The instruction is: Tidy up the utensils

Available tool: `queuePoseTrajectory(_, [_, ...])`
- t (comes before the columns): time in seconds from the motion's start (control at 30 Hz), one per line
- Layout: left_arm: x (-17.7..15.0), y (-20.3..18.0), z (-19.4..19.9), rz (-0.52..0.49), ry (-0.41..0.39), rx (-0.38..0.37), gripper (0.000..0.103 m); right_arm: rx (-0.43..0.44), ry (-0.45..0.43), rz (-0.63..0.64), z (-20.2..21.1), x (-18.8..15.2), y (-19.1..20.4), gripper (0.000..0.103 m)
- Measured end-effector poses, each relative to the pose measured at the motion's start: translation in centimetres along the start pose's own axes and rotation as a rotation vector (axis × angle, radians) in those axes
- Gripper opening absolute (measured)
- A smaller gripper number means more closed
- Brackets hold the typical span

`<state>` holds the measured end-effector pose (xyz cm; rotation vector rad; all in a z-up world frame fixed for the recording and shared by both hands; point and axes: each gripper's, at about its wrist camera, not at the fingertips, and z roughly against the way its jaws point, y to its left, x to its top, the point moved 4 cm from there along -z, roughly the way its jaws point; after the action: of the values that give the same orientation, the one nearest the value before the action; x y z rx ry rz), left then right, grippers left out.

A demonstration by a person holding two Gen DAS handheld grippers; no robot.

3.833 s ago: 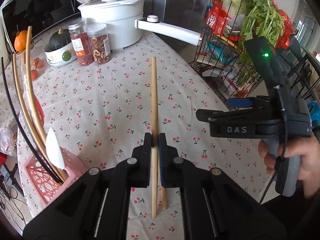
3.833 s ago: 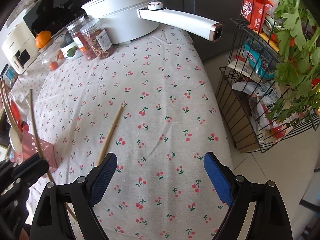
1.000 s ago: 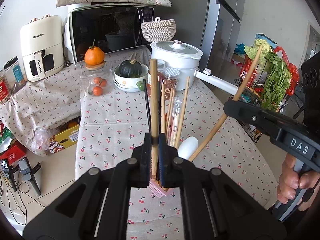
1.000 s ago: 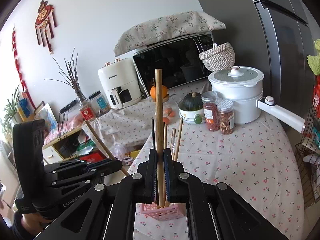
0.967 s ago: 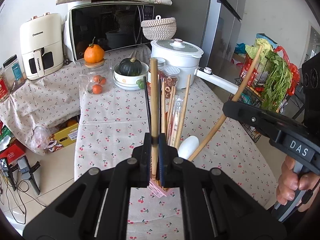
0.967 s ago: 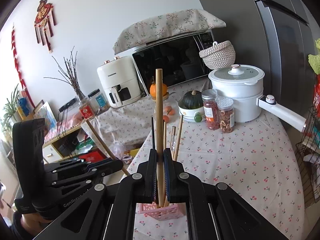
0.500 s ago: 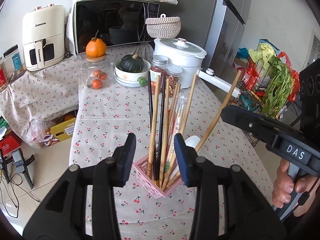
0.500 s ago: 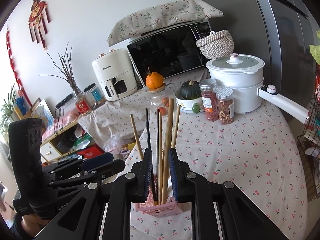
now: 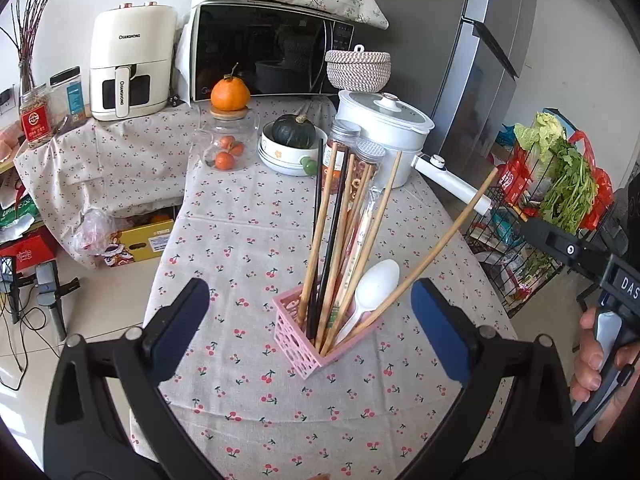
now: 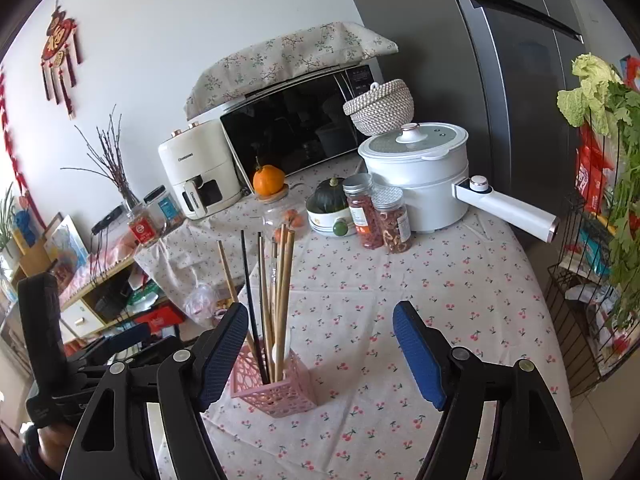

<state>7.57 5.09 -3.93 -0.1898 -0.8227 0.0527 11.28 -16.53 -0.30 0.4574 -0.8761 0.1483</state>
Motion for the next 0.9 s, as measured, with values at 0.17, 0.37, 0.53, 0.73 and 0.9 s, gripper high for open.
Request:
queuePoseTrajectory(0.17, [-0.8,-0.8,0.9,0.003,-0.005,0.035,0.101,-0.049,-0.004,-0.023,2.0,-0.4,-2.0,0.084])
queuePoseTrajectory(0.37, [-1.8,-2.5,1.8,-0.006,0.018,0.097,0.102,-0.174,0.033,-0.024,4.0,-1.6,-2.9,0.092])
queuePoseTrajectory(0.53, [-2.1,-3.4,2.2,-0.020,0.020,0.163,0.102,-0.288,0.034,0.059,5.1,-2.6,-2.0,0.103])
queuePoseTrajectory(0.73, [-2.1,-3.7,2.0,-0.014,0.016,0.172,0.102,-0.278,0.064,0.117,4.3,-3.1,-1.0,0.103])
queuePoseTrajectory(0.9, [-2.2,-4.0,1.8,-0.015,0.016,0.178,0.102,-0.277,0.086,0.092,3.5,-3.1,-1.5,0.103])
